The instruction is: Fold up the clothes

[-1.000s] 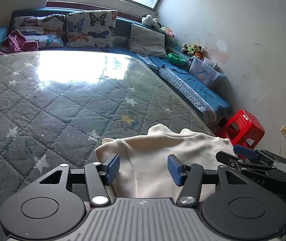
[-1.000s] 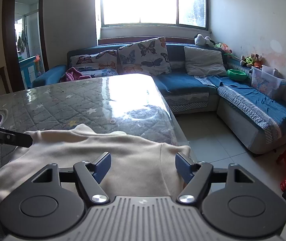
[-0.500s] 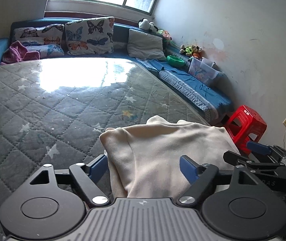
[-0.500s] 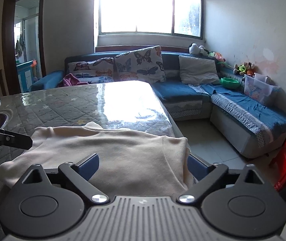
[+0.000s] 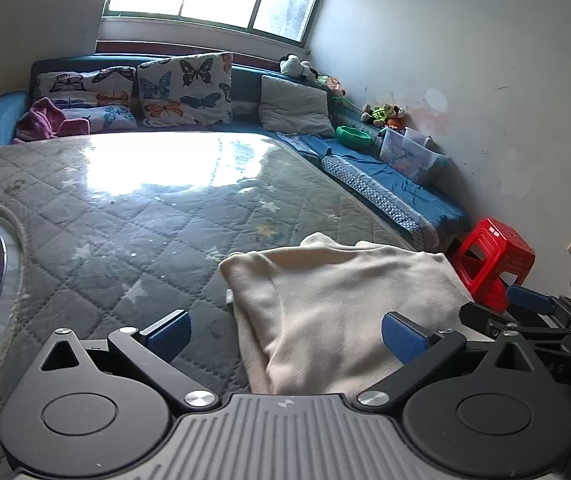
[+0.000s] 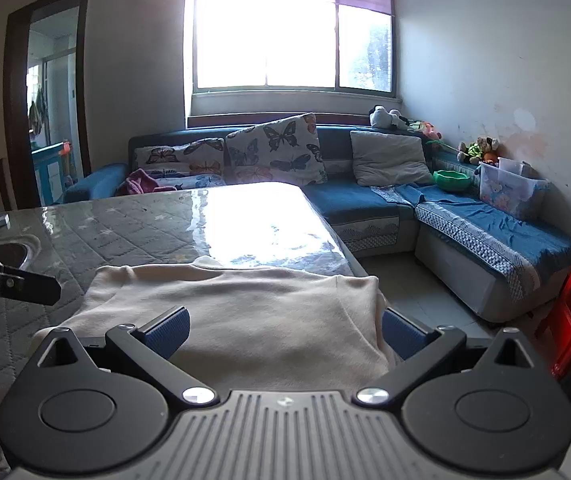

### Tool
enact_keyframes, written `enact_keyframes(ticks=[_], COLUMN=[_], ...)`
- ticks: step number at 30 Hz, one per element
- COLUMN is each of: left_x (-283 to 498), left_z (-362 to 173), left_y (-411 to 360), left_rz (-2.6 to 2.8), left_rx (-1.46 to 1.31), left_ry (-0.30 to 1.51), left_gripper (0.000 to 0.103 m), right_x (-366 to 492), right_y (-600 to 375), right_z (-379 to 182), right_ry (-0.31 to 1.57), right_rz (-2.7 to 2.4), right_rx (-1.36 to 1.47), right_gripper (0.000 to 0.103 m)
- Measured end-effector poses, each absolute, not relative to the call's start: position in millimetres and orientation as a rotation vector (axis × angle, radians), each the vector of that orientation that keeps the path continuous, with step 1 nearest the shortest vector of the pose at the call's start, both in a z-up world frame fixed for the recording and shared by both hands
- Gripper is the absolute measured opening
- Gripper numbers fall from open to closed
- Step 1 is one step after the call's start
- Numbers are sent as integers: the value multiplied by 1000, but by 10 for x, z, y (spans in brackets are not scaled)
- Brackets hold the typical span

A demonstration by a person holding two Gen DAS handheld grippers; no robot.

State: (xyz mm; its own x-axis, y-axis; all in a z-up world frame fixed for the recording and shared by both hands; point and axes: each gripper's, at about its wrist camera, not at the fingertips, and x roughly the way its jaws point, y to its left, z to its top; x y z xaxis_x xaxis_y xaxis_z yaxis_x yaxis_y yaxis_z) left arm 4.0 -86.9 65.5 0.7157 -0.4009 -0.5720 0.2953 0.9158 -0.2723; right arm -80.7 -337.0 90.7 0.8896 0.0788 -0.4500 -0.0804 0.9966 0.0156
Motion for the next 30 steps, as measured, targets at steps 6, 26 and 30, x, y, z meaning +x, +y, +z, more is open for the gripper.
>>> enact_keyframes(ticks=[6,26,30], left_x=[-49,-569,-639], left_z=[629,598,589], left_y=[-802,-746,-718], left_rz=[-376,-370,-363], left_rx=[-172,-133,-135], left_ry=[681,693,696], left_gripper=[103,103,103], right_x=[-955,-1409,-1508], right_y=[-3310,-3239,-3217], right_z=[905,924,933], right_ry=[459,464,460], right_rz=[69,49,46], right_rx=[10,68,79], right_gripper=[103,103,103])
